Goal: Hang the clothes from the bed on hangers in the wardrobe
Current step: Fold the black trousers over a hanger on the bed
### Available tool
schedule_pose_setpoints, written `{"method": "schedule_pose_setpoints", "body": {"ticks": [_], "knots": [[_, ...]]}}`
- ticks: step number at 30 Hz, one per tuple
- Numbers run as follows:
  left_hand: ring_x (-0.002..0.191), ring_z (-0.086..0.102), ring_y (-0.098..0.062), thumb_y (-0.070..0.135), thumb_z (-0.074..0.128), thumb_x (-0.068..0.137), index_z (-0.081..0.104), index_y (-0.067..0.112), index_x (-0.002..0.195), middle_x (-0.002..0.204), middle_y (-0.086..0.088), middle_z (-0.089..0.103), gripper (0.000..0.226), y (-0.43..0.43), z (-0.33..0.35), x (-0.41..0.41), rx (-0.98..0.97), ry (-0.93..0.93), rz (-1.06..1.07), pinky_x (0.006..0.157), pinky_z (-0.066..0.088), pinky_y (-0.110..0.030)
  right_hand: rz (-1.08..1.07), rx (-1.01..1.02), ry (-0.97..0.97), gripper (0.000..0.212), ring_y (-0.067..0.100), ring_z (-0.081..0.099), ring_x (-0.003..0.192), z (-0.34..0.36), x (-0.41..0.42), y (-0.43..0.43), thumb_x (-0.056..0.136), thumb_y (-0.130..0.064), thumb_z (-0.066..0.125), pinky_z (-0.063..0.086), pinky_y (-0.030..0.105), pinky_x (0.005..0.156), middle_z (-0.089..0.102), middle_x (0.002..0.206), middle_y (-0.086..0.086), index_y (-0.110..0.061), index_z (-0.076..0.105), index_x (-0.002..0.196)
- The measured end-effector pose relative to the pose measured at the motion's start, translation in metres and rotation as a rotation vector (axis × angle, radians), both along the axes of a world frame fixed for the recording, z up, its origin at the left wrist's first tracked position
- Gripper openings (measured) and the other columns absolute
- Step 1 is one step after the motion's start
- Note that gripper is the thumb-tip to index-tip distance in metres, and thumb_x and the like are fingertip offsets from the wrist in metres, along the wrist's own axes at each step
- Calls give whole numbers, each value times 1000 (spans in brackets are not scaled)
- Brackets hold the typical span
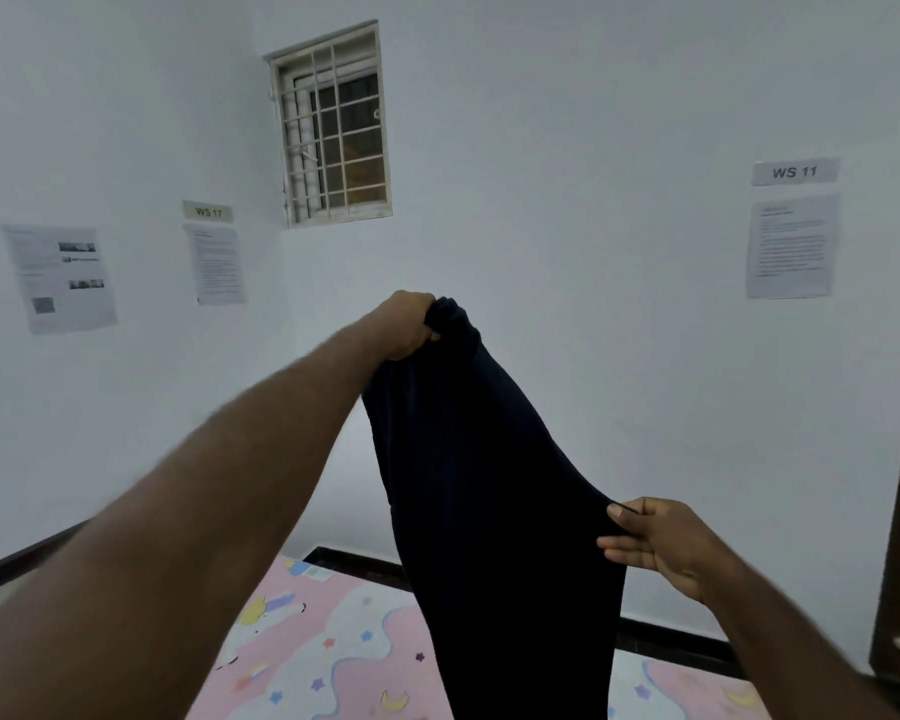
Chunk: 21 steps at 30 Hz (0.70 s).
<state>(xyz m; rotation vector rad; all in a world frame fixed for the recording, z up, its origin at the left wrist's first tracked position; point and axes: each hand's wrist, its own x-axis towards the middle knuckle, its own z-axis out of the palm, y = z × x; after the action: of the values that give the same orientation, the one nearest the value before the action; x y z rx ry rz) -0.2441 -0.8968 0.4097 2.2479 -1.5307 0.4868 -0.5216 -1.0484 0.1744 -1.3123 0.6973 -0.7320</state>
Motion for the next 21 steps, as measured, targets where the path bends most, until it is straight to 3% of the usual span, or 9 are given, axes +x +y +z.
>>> {"method": "schedule_pose_setpoints", "body": {"ticks": [6, 11, 17, 21], "knots": [[108, 55, -32, 16, 61, 92, 54, 0, 114, 119, -19, 59, 28, -75, 3, -33, -72, 12, -48, 87, 42, -34, -93, -66, 46, 13, 37, 72, 86, 23, -41, -79, 96, -7, 59, 60, 39, 69, 69, 95, 25, 5, 59, 93], [109, 54, -36, 16, 59, 93, 54, -1, 113, 117, -22, 59, 27, -90, 23, -36, -295, -13, -92, 87, 39, -35, -230, -258, -2, 12, 19, 72, 62, 82, -54, -106, 94, -6, 61, 60, 28, 58, 64, 82, 17, -4, 55, 84], [107, 58, -35, 14, 57, 87, 59, 2, 111, 113, -19, 64, 27, -37, 3, -9, -518, 47, -120, 88, 44, -37, -359, -443, -60, 12, 20, 72, 73, 98, -47, -56, 90, -9, 69, 60, 31, 73, 68, 84, 12, -9, 60, 81], [99, 60, -16, 14, 56, 84, 66, 14, 109, 107, 0, 66, 26, 37, -88, 6, -539, 140, -189, 78, 40, -15, -455, -402, -47, 9, 23, 72, 81, 25, -27, 23, 89, -10, 70, 58, 32, 77, 71, 84, 11, -12, 64, 83]]}}
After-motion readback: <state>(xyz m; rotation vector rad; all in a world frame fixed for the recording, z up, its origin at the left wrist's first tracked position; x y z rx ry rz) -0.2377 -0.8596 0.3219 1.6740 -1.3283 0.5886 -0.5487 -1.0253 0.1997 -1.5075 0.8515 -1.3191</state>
